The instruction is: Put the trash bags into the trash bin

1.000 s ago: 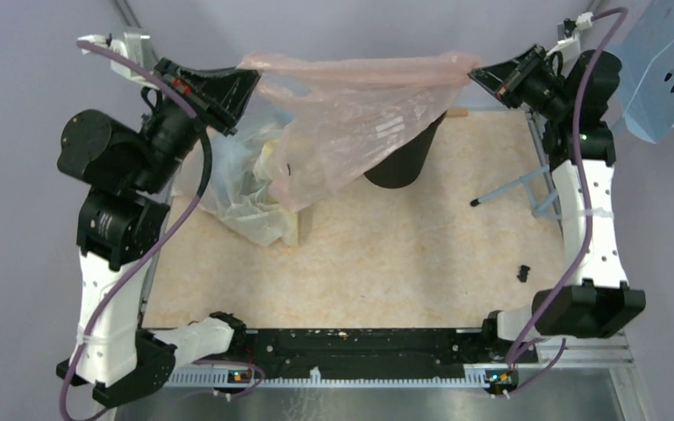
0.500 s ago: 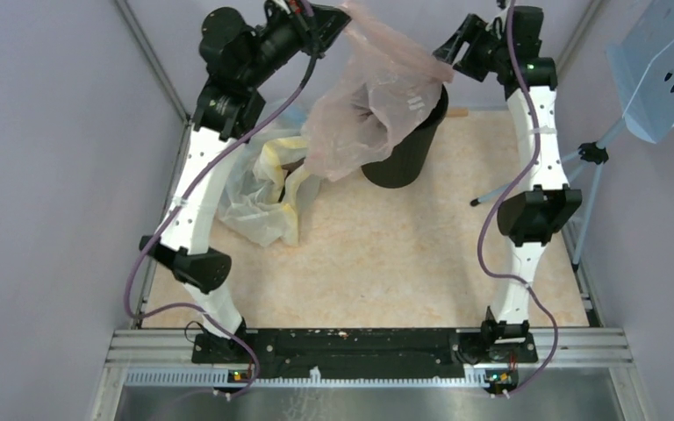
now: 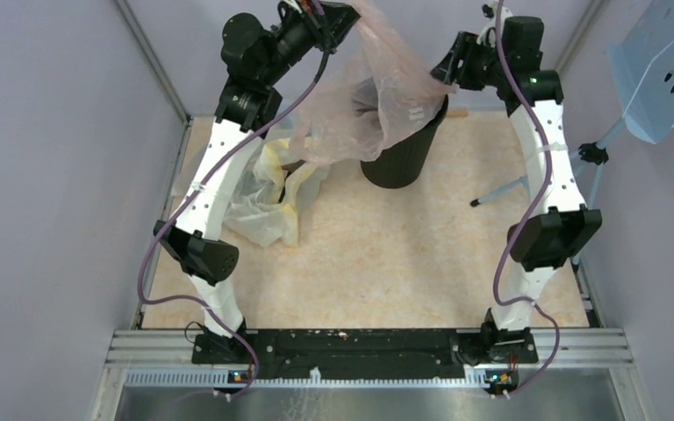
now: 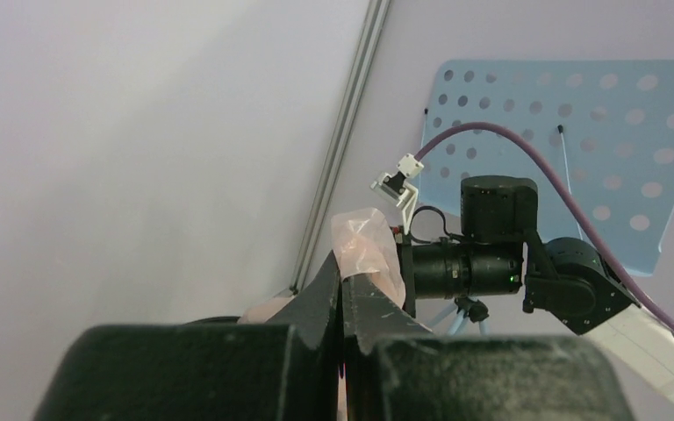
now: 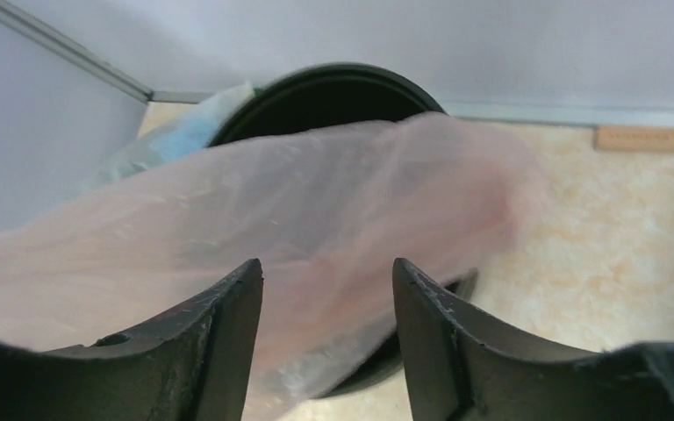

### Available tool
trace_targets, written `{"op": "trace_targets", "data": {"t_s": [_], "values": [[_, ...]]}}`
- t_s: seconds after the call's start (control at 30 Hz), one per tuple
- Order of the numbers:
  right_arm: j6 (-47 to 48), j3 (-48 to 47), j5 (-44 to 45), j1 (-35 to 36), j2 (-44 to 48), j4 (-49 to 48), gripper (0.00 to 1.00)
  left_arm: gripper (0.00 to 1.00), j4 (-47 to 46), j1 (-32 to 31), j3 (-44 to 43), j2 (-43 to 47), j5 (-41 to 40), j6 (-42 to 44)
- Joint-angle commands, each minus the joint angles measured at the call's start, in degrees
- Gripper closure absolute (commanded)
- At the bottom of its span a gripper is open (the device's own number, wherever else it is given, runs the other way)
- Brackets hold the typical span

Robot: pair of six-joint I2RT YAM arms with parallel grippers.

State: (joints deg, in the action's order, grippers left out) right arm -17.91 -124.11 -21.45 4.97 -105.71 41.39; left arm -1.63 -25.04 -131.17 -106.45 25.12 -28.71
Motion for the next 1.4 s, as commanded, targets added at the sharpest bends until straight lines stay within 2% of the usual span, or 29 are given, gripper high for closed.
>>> {"op": "trace_targets", "data": {"t_s": [0.0, 0.17, 0.27, 0.5, 0.67, 0.9, 1.17, 1.27, 1.37], "values": [[3.0, -8.2, 0.2, 4.5, -4.7, 0.0, 0.5, 1.0, -7.5, 0.0, 3.6, 5.0, 0.8, -2.0], [1.6, -9.6, 0.0, 7.2, -9.7, -0.5, 0.83, 1.0, -9.3, -0.1, 5.8, 5.5, 1.2, -3.7], [1.0, -9.8, -0.9, 9.2, -11.8, -0.7, 0.97, 1.0, -10.6, -0.1, 5.4, 4.4, 1.6, -4.8], [-0.8, -9.6, -2.4, 13.2, -13.9, -1.9, 1.0, 1.0, -13.5, -0.5, 4.9, 2.7, 1.8, -7.1], [-0.7, -9.9, 4.8, 11.6, -12.8, -0.2, 1.0, 1.0, -14.3, -1.5, 4.0, 0.0, 2.2, -7.9], [-0.1, -5.6, 6.8, 5.2, -6.2, -0.1, 0.92, 1.0, -13.8, -4.5, 3.2, -5.3, 1.8, -6.5], [2.3, 6.1, 6.0, 2.1, 5.9, -5.7, 0.52, 1.0, -10.8, -7.5, -1.5, -13.2, -2.7, -2.0], [3.7, 16.1, 3.1, 2.1, 13.5, -12.9, 0.42, 1.0, -10.1, -8.0, -2.8, -15.5, -3.5, -0.8], [6.5, 25.2, -3.3, 2.1, 20.2, -21.7, 0.38, 1.0, -10.4, -8.1, -2.8, -16.0, -3.3, -1.1]]}}
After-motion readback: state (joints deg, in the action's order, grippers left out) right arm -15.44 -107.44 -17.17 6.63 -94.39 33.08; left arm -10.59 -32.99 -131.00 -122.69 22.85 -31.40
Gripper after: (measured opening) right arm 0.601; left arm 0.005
